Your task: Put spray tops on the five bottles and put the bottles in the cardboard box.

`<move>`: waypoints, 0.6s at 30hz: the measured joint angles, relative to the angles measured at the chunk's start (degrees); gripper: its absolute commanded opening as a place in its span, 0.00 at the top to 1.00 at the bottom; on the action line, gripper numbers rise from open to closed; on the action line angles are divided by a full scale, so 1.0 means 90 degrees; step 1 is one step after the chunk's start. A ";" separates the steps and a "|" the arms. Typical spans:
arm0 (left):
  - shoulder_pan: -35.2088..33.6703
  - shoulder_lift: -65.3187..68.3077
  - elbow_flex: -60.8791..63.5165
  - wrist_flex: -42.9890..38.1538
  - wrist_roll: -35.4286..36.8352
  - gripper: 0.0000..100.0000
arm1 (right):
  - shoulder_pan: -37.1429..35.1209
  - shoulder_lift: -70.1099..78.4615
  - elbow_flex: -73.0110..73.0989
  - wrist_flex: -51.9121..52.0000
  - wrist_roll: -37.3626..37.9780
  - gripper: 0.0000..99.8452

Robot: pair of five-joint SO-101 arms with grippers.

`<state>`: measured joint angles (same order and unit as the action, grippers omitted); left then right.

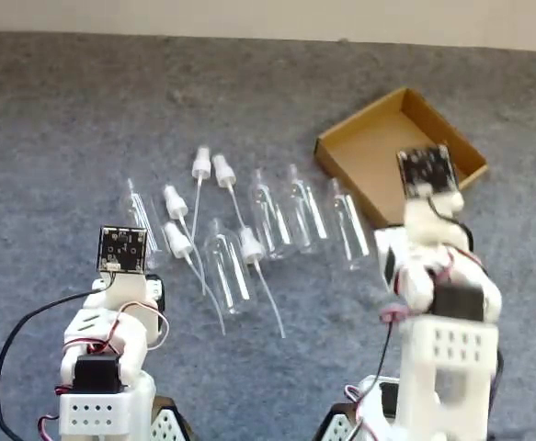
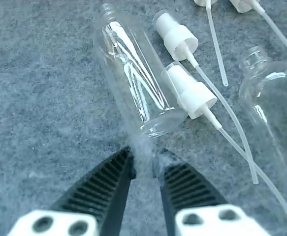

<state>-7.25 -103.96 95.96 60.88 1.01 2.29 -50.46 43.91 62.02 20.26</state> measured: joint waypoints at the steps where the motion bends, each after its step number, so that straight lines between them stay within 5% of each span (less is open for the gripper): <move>1: 0.0000 0.0000 0.0000 0.0000 0.0000 0.99 | -0.0078 0.0352 -0.0166 0.0000 -0.0088 0.98; 8: 0.0000 0.0000 0.0000 0.0000 0.0000 0.99 | -0.0547 0.2413 -0.1289 0.0000 -0.0391 0.82; 18: 0.0000 0.0000 0.0000 0.0000 0.0000 0.99 | -0.1084 0.4952 -0.3136 0.0811 -0.0400 0.77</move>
<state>-7.25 -103.96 95.96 60.88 1.01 -7.47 -5.89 15.69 69.32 16.66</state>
